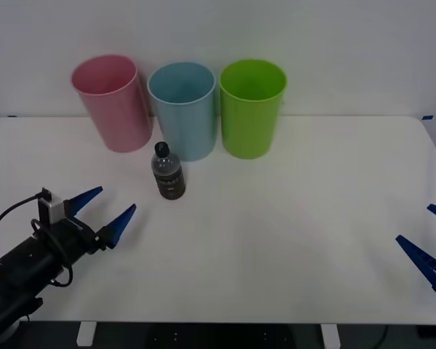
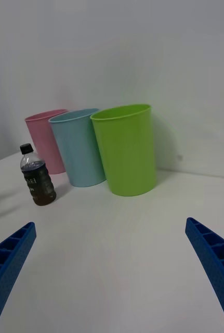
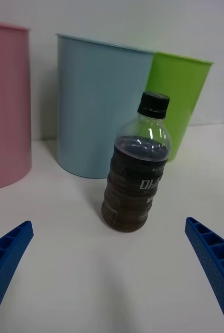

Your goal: Grasp the object on the table and drop it into the matching bin: aluminum can to the light blue bin, PET bottle to the pink bin.

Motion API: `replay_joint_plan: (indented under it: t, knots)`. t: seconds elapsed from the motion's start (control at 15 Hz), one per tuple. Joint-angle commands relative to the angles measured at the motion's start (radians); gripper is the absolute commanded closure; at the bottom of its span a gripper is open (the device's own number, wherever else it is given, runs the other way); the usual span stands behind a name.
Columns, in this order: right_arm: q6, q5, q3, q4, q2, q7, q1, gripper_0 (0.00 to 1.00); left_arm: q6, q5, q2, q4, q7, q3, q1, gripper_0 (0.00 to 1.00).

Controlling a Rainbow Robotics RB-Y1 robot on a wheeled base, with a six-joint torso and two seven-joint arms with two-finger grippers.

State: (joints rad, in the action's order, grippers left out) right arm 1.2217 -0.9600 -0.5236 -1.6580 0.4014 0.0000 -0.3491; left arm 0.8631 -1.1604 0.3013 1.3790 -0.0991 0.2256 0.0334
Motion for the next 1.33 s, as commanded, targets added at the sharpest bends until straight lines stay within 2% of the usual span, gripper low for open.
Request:
replay_joint_plan:
  t: [0.07,0.4,0.87,1.33]
  knots:
    - [0.0,0.0,0.0,0.0,0.0,0.0,0.0,0.0,-0.036,-0.058,-0.06,0.0,-0.007,0.001,-0.02,0.0]
    - [0.0,0.0,0.0,0.0,0.0,0.0,0.0,0.0,-0.084,-0.122,-0.13,0.0,-0.008,-0.002,-0.049,0.0]
    - [0.0,0.0,0.0,0.0,0.0,0.0,0.0,0.0,-0.217,-0.128,-0.133,-0.003,-0.01,-0.097,-0.087,0.0]
    - [0.0,0.0,0.0,0.0,0.0,0.0,0.0,0.0,-0.23,-0.14,-0.133,-0.097,-0.016,-0.106,-0.173,0.0]
